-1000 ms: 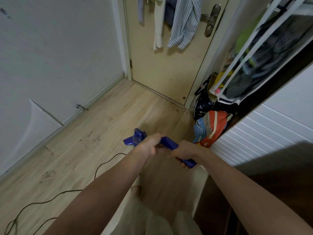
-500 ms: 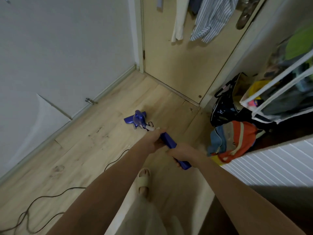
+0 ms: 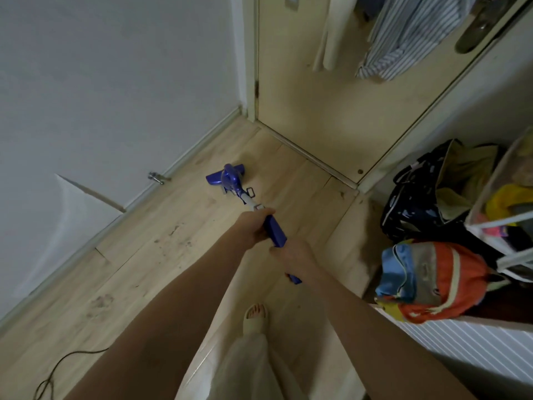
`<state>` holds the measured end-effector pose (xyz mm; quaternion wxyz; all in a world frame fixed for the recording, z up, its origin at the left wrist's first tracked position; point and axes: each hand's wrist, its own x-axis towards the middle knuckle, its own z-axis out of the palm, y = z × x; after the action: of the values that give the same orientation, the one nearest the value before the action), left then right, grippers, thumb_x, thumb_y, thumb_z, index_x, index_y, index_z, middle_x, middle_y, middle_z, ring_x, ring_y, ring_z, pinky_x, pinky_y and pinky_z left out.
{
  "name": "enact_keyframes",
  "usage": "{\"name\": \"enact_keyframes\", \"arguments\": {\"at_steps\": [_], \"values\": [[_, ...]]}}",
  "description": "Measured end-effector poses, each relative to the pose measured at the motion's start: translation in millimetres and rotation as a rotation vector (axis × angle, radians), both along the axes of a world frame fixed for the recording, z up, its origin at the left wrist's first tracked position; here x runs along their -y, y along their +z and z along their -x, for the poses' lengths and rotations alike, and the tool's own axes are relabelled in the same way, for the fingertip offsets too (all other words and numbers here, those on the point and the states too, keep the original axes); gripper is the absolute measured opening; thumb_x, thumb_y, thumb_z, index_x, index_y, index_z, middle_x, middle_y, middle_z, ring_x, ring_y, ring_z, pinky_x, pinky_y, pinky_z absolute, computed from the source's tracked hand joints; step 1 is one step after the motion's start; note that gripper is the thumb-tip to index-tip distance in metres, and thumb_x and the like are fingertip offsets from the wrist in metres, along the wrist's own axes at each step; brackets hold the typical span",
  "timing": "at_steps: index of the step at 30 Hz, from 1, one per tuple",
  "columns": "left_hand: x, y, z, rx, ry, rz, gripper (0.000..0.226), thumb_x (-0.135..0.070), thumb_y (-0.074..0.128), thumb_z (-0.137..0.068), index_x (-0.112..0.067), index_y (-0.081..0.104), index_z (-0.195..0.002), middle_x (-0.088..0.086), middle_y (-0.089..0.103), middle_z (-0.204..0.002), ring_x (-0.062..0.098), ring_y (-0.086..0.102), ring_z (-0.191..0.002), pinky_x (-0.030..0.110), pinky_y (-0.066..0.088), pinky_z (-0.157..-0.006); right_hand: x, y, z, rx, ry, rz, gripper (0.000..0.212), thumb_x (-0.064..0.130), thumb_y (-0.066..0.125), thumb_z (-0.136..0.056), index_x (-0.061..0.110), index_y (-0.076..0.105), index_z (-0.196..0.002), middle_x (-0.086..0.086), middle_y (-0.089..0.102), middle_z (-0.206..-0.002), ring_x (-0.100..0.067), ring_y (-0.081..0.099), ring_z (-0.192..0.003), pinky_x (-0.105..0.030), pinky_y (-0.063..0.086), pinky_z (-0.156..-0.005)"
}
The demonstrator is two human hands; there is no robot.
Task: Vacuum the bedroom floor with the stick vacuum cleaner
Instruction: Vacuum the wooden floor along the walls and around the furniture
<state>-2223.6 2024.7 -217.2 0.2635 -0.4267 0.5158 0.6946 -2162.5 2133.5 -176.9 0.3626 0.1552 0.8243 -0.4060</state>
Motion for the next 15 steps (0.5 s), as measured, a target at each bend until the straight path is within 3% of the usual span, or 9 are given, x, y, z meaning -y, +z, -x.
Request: {"name": "enact_keyframes", "arguments": {"at_steps": [2, 7, 15], "values": [[8, -5, 14, -0.014, -0.011, 0.029, 0.042, -0.018, 0.072, -0.084, 0.001, 0.053, -0.117, 0.018, 0.063, -0.104, 0.025, 0.063, -0.080, 0.032, 0.055, -0.064, 8, -1, 11, -0.040, 0.005, 0.005, 0.017, 0.021, 0.057, -0.094, 0.013, 0.047, -0.106, -0.002, 0.050, -0.070, -0.014, 0.047, -0.051, -0.024, 0.040, -0.042], [5, -6, 25, -0.029, -0.059, 0.047, 0.046, -0.015, 0.072, -0.084, 0.003, 0.051, -0.121, 0.022, 0.064, -0.116, 0.029, 0.065, -0.092, 0.036, 0.056, -0.076, 0, 3, 18, -0.088, 0.029, -0.048, 0.019, 0.022, 0.058, -0.094, 0.016, 0.043, -0.104, 0.001, 0.048, -0.072, -0.012, 0.046, -0.052, -0.024, 0.040, -0.046], [-35, 12, -34, -0.047, -0.163, 0.041, 0.043, -0.015, 0.069, -0.086, 0.002, 0.050, -0.121, 0.021, 0.063, -0.115, 0.029, 0.064, -0.092, 0.037, 0.056, -0.077, -38, 18, -43, -0.018, -0.030, -0.061, 0.029, 0.020, 0.057, -0.093, 0.012, 0.047, -0.120, -0.004, 0.053, -0.075, -0.014, 0.049, -0.051, -0.025, 0.041, -0.044]]}}
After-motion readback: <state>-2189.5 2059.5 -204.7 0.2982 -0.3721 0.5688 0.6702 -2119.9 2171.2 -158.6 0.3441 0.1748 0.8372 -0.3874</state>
